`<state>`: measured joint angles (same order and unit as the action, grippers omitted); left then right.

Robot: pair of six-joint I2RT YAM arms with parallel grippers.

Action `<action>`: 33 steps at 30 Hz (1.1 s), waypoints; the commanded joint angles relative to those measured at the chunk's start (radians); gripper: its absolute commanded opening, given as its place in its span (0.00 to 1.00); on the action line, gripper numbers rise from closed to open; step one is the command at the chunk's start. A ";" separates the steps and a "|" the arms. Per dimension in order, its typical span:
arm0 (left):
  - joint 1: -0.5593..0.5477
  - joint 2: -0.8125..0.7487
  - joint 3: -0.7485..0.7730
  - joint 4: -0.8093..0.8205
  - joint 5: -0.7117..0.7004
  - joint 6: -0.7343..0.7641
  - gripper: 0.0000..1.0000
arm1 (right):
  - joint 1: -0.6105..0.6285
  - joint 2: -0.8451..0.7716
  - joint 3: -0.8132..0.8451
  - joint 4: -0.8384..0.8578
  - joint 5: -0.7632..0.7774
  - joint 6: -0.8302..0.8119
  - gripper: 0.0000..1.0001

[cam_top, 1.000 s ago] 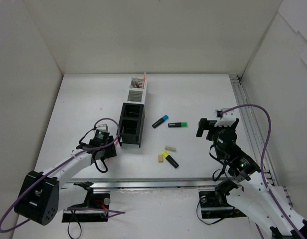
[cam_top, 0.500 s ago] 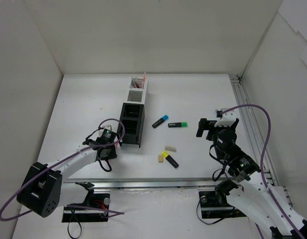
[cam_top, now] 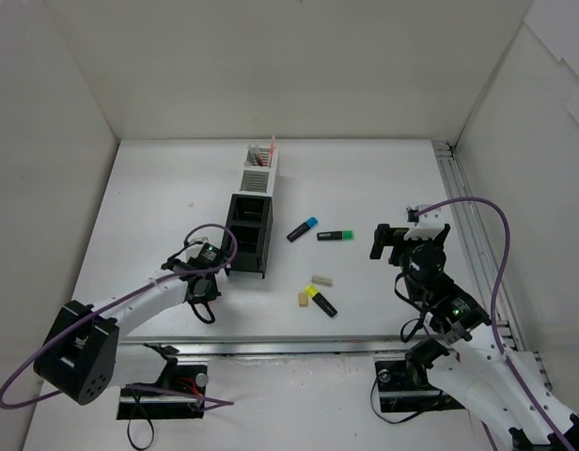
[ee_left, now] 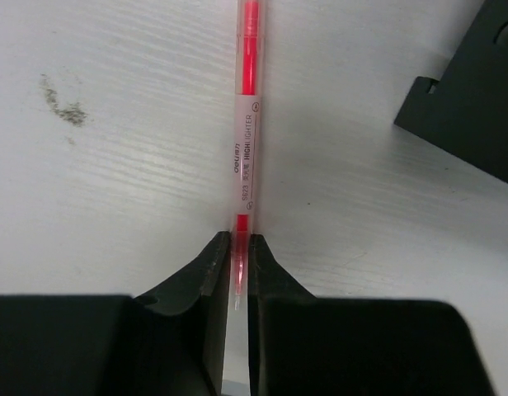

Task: Sort the stationery into containers
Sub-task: Pick up the pen from the center of the board, then place the pen in the storage box.

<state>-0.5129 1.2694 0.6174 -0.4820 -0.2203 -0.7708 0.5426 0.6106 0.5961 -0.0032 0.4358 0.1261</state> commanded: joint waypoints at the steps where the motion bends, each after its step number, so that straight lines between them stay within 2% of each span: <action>1: -0.006 -0.080 0.064 -0.082 -0.092 -0.042 0.00 | -0.004 0.005 0.002 0.080 -0.006 -0.008 0.98; 5: -0.006 -0.249 0.120 -0.069 -0.136 0.051 0.00 | -0.003 0.015 0.001 0.092 -0.051 -0.028 0.98; 8: -0.015 -0.367 0.142 0.017 -0.142 0.209 0.00 | -0.003 0.032 0.001 0.117 -0.118 -0.028 0.98; 9: -0.015 -0.393 0.140 0.084 -0.090 0.320 0.00 | -0.003 0.041 -0.002 0.152 -0.143 -0.026 0.98; 12: -0.015 -0.470 0.140 0.189 0.088 0.511 0.00 | -0.003 0.075 -0.013 0.276 -0.314 -0.011 0.98; 14: -0.015 -0.487 0.157 0.210 0.165 0.571 0.00 | -0.003 0.104 -0.018 0.424 -0.496 0.029 0.98; 15: -0.015 -0.489 0.163 0.223 0.249 0.590 0.00 | -0.003 0.154 -0.012 0.472 -0.556 0.049 0.98; 16: -0.024 -0.486 0.176 0.230 0.281 0.619 0.00 | 0.000 0.187 0.010 0.512 -0.685 0.081 0.98; 18: -0.033 -0.476 0.185 0.256 0.384 0.640 0.00 | 0.000 0.295 0.053 0.599 -0.822 0.148 0.98; 20: -0.045 -0.464 0.186 0.278 0.417 0.663 0.00 | 0.011 0.369 0.122 0.650 -0.896 0.184 0.98; 26: -0.081 -0.401 0.203 0.351 0.461 0.651 0.00 | 0.131 0.581 0.255 0.713 -0.902 0.277 0.98; 33: -0.111 -0.397 0.185 0.428 0.475 0.648 0.00 | 0.177 0.730 0.309 0.744 -0.766 0.405 0.97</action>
<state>-0.6094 0.8833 0.7601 -0.1806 0.2203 -0.1413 0.7017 1.3037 0.8413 0.6159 -0.3748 0.4507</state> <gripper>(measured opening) 0.062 0.975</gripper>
